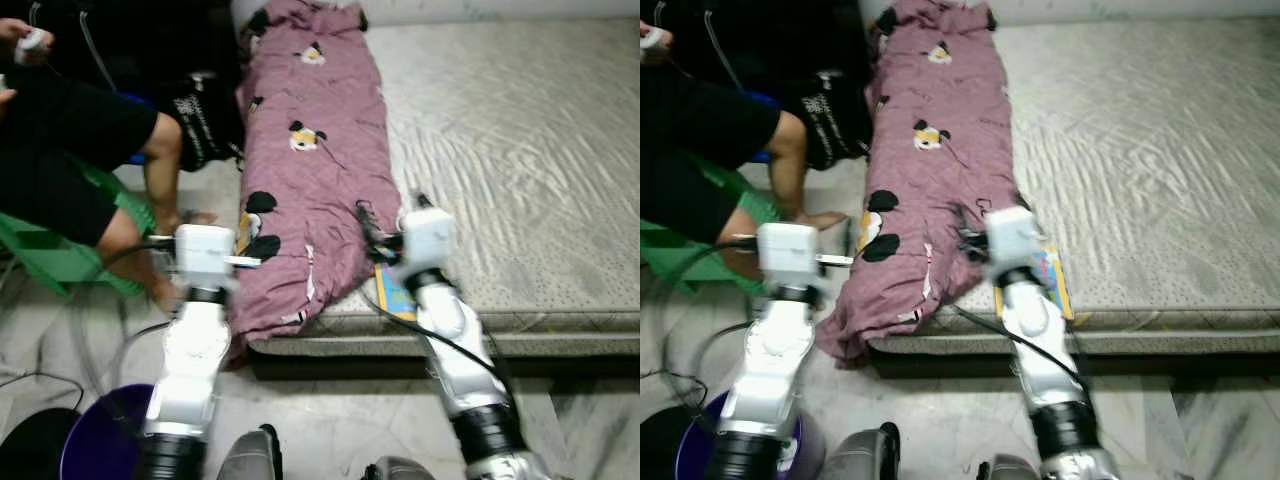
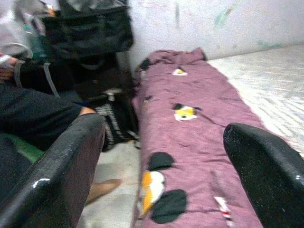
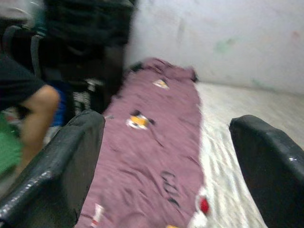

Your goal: Clean up the room

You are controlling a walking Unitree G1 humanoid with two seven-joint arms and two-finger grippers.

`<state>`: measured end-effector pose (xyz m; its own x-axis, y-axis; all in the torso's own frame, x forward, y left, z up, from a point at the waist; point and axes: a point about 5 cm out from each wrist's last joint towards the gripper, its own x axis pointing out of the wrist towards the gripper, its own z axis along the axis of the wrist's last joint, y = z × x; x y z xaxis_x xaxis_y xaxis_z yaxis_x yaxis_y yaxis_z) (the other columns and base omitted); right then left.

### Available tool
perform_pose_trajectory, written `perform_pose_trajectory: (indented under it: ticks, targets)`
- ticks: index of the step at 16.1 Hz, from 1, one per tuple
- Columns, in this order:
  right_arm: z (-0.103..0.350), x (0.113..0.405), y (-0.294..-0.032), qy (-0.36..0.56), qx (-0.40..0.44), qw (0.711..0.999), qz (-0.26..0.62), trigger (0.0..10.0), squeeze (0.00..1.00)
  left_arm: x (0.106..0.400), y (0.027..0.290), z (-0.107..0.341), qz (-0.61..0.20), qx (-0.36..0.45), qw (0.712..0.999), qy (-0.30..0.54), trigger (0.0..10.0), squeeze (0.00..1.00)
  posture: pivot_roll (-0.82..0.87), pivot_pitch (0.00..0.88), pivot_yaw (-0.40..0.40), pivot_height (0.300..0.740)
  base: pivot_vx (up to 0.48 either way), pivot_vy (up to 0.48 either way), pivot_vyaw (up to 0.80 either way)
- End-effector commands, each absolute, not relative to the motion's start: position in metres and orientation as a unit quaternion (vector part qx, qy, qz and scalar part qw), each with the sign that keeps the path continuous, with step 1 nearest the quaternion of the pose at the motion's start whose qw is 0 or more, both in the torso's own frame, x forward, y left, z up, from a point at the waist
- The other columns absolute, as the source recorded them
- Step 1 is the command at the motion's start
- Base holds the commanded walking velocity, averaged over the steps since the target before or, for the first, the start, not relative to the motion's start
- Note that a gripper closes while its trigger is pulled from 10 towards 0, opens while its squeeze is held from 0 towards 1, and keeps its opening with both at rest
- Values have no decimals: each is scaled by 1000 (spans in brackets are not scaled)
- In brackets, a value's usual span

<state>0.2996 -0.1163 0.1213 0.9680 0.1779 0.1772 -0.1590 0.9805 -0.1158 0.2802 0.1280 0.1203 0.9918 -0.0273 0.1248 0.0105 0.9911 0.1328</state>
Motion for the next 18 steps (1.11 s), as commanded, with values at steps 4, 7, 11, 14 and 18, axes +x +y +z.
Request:
perform_pose_trajectory:
  ticks: [4,7,11,14,18]
  targets:
    - [128,299,-109,-102,-36,991,82,10000,0,283,138,120,-11,79,995,-58,10000,0,-47,133,62,740,0,0,0]
    - [125,296,-108,-98,-39,990,90,10000,0,282,139,118,-6,79,995,-58,10000,0,-44,129,52,740,0,0,0]
    - [124,296,-115,-106,-30,993,49,10000,0,286,134,113,-27,81,995,-46,10000,0,-87,74,183,740,0,0,0]
    - [124,290,-134,-112,-40,993,2,10000,0,301,112,116,-84,79,992,-50,10000,0,-161,80,235,740,0,0,0]
    - [124,274,-162,-112,-75,990,-31,10000,0,314,81,118,-139,63,987,-55,10000,0,-275,83,257,740,0,0,0]
